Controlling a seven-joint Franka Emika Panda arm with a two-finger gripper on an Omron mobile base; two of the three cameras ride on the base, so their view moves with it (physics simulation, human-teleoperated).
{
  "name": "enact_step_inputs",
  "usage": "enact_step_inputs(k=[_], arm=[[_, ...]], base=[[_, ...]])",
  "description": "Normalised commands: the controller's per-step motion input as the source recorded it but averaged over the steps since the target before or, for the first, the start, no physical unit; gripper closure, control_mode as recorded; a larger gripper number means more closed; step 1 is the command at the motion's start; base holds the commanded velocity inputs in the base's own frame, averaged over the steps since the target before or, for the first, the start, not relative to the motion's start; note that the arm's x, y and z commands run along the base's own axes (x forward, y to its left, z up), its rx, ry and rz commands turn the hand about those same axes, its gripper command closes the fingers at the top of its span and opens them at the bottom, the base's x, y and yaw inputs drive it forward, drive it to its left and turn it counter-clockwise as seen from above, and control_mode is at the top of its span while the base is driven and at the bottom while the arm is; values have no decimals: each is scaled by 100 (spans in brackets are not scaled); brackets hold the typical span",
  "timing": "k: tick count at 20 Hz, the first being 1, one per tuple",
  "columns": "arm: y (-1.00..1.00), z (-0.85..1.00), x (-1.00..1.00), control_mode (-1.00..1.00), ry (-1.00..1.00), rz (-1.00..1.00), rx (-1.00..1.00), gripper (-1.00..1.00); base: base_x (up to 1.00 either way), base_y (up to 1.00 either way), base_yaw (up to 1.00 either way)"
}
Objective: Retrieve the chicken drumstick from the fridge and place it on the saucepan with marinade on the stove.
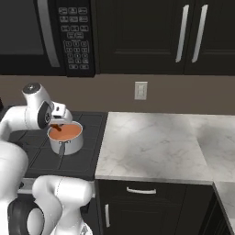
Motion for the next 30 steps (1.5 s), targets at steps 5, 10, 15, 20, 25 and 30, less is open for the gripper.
enact_step_inputs(k=[5, 10, 15, 20, 25, 30], arm=[[3, -35, 28, -100, 5, 1, -2, 100], [0, -27, 33, -100, 1, 1, -1, 100], [0, -23, 32, -100, 0, 0, 0, 100], [1, -26, 27, -100, 0, 0, -1, 100], [6, -24, 22, -100, 0, 0, -2, 100], [11, -14, 24, -100, 0, 0, -1, 100]], base=[[0, 0, 0], [0, 0, 0], [0, 0, 0], [0, 0, 0], [0, 0, 0], [0, 0, 0]])
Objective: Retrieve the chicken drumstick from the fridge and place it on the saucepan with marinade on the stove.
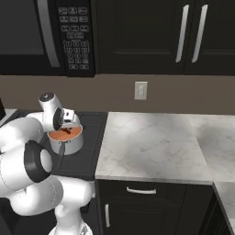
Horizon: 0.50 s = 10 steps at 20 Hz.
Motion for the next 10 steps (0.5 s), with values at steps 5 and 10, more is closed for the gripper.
enact_step_inputs(k=[5, 10], arm=[[15, -14, 25, -100, 0, 0, -1, 100], [12, -18, 23, -100, 0, 0, -1, 100]], base=[[0, 0, 0], [0, 0, 0]])
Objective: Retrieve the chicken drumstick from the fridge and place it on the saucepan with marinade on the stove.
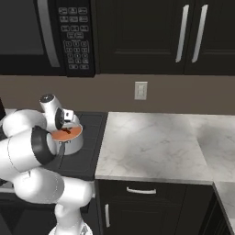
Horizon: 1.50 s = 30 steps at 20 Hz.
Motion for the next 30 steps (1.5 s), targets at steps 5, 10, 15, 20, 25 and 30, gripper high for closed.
enact_step_inputs(k=[5, 10, 15, 20, 25, 30], arm=[[7, -20, 26, -100, 0, 0, -1, 100], [4, -24, 24, -100, 0, 0, -1, 100], [1, -21, 13, -100, 0, 1, -1, 100], [-4, -1, -40, -100, 0, 3, 0, 100], [-1, 0, -6, -100, 0, 0, 0, 100], [-14, 0, -23, -100, -1, 0, 1, 100]], base=[[0, 0, 0], [0, 0, 0], [0, 0, 0], [0, 0, 0], [0, 0, 0], [0, 0, 0]])
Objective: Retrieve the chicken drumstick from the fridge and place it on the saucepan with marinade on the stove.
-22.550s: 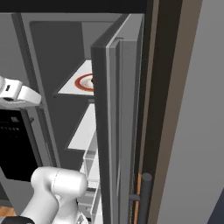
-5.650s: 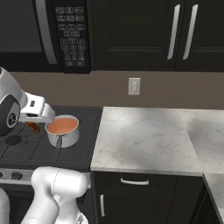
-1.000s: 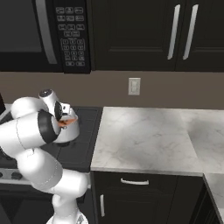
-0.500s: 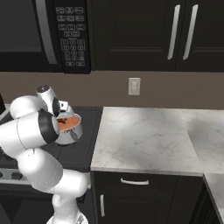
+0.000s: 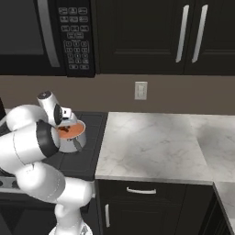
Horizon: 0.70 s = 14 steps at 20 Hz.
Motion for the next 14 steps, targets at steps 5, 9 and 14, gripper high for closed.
enact_step_inputs(k=[5, 9, 14], arm=[[-37, 0, -14, -100, -5, 0, 3, 100], [-30, 0, -5, -100, -4, 0, 2, 100], [0, 0, 2, -100, 0, 0, 0, 100]], base=[[0, 0, 0], [0, 0, 0], [0, 0, 0]])
